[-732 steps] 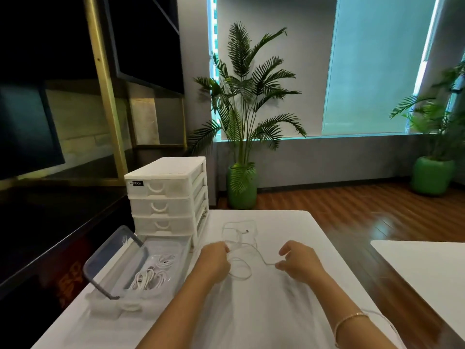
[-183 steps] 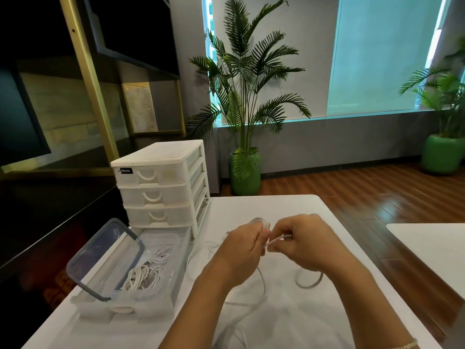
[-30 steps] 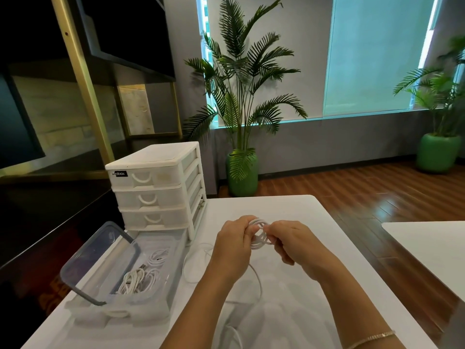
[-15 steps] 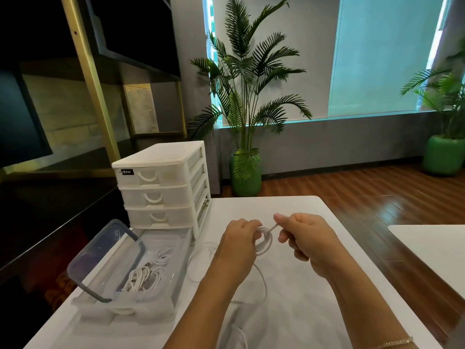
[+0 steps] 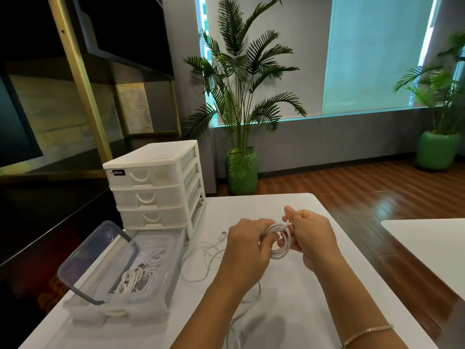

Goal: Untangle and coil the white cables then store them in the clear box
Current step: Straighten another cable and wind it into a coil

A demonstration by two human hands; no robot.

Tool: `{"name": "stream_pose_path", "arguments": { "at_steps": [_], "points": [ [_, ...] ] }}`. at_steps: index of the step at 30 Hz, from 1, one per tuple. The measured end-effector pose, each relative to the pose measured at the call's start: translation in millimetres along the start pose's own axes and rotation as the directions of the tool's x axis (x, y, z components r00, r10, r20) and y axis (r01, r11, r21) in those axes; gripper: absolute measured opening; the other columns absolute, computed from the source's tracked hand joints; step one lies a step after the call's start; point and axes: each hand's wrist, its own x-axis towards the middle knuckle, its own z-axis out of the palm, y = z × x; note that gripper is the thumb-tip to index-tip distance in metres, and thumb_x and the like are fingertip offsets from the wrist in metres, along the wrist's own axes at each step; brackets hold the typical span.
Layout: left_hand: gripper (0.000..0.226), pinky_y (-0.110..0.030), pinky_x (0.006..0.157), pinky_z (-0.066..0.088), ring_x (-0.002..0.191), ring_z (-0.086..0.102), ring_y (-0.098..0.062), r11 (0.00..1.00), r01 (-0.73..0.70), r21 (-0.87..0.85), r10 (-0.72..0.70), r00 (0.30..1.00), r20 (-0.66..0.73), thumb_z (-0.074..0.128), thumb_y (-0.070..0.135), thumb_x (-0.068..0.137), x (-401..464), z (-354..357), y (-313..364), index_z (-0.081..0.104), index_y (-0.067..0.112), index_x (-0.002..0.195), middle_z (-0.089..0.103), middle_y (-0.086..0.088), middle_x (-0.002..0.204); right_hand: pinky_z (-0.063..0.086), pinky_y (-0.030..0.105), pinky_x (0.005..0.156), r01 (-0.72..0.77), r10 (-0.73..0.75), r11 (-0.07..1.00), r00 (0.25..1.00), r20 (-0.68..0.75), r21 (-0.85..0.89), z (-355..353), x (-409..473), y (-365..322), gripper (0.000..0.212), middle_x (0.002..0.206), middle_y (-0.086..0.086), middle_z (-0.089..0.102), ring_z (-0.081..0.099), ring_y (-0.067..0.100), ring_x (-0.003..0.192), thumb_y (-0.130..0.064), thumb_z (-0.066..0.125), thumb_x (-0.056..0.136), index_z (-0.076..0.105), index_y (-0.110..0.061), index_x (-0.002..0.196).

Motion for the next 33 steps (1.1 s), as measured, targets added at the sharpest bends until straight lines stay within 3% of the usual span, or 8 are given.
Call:
{"name": "stream_pose_path", "arguments": {
  "at_steps": [7, 13, 16, 20, 25, 28, 30, 33],
  "points": [
    [0.043, 0.006, 0.069, 0.032, 0.074, 0.043, 0.007, 0.965, -0.253, 0.062, 0.254, 0.967, -0.006, 0.044, 0.030, 0.093, -6.3, 11.0, -1.3, 0.047, 0.026, 0.136, 0.064, -0.002, 0.095, 0.048, 0.031, 0.052, -0.132, 0.118, 0.988, 0.980, 0.158, 0.079, -3.4, -0.6, 1.3, 0.018, 0.074, 0.011, 0.064, 0.058, 0.022, 0.057, -0.017, 0.052, 0.093, 0.065, -0.006, 0.091],
    [0.044, 0.001, 0.077, 0.028, 0.086, 0.044, -0.007, 0.962, -0.265, 0.066, 0.265, 0.964, 0.018, 0.039, 0.033, 0.092, -4.6, 11.3, -5.3, 0.053, 0.018, 0.131, 0.063, -0.009, 0.104, 0.052, 0.034, 0.059, -0.231, 0.200, 0.964, 0.955, 0.218, 0.130, -0.6, -1.0, 1.2, 0.027, 0.081, 0.012, 0.067, 0.062, 0.024, 0.065, -0.024, 0.049, 0.096, 0.066, -0.003, 0.094],
    [0.043, 0.004, 0.074, 0.027, 0.086, 0.045, -0.007, 0.981, -0.180, 0.075, 0.184, 0.982, -0.048, 0.038, 0.035, 0.091, -3.3, 10.5, -5.5, 0.055, 0.017, 0.126, 0.062, -0.007, 0.109, 0.056, 0.042, 0.082, -0.294, 0.226, 0.934, 0.926, 0.301, 0.204, -2.1, -0.9, -4.9, 0.039, 0.101, 0.015, 0.068, 0.068, 0.029, 0.081, -0.037, 0.048, 0.092, 0.061, -0.004, 0.106],
    [0.033, 0.004, 0.066, 0.031, 0.092, 0.044, -0.006, 0.998, 0.038, 0.041, -0.033, 0.994, -0.108, 0.040, 0.030, 0.097, 0.6, 6.1, -11.1, 0.052, 0.020, 0.127, 0.057, 0.001, 0.117, 0.049, 0.040, 0.092, -0.052, 0.002, 0.993, 0.905, 0.426, 0.106, -2.2, -5.7, -6.3, 0.067, 0.122, 0.014, 0.059, 0.062, 0.030, 0.103, -0.020, 0.072, 0.075, 0.039, -0.019, 0.133],
    [0.028, -0.010, 0.077, 0.045, 0.088, 0.056, -0.009, 0.967, 0.245, -0.073, -0.250, 0.966, -0.068, 0.051, 0.033, 0.093, 2.4, 3.1, -8.2, 0.060, 0.019, 0.116, 0.064, 0.003, 0.111, 0.055, 0.029, 0.076, 0.216, -0.172, 0.970, 0.934, 0.312, -0.113, 2.3, -7.2, -0.5, 0.064, 0.095, 0.004, 0.062, 0.064, 0.021, 0.087, -0.005, 0.075, 0.074, 0.044, -0.023, 0.126],
    [0.026, -0.023, 0.081, 0.050, 0.089, 0.062, -0.014, 0.846, 0.445, -0.293, -0.453, 0.891, 0.044, 0.058, 0.030, 0.090, 7.5, -2.9, -6.4, 0.064, 0.016, 0.111, 0.068, 0.000, 0.105, 0.052, 0.020, 0.067, 0.325, -0.276, 0.916, 0.936, 0.217, -0.236, 0.2, -6.7, 0.0, 0.036, 0.086, -0.001, 0.061, 0.060, 0.012, 0.077, -0.014, 0.077, 0.073, 0.054, -0.022, 0.100],
    [0.024, -0.030, 0.087, 0.050, 0.093, 0.063, -0.020, 0.673, 0.550, -0.494, -0.562, 0.815, 0.142, 0.060, 0.023, 0.089, 10.2, -7.2, -5.9, 0.065, 0.010, 0.108, 0.069, -0.007, 0.104, 0.042, 0.013, 0.058, 0.398, -0.351, 0.858, 0.916, 0.194, -0.325, 0.1, -8.7, -1.5, 0.022, 0.081, -0.004, 0.059, 0.054, 0.006, 0.069, -0.016, 0.074, 0.076, 0.054, -0.022, 0.078],
    [0.024, -0.034, 0.089, 0.051, 0.095, 0.064, -0.025, 0.415, 0.631, -0.656, -0.654, 0.708, 0.266, 0.059, 0.016, 0.089, 12.1, -10.0, -6.1, 0.065, 0.006, 0.109, 0.069, -0.011, 0.106, 0.037, 0.011, 0.057, 0.471, -0.392, 0.779, 0.881, 0.264, -0.415, 0.0, -8.8, -2.2, 0.012, 0.085, -0.004, 0.060, 0.049, 0.005, 0.066, -0.017, 0.069, 0.081, 0.061, -0.022, 0.075]
  ]
}}
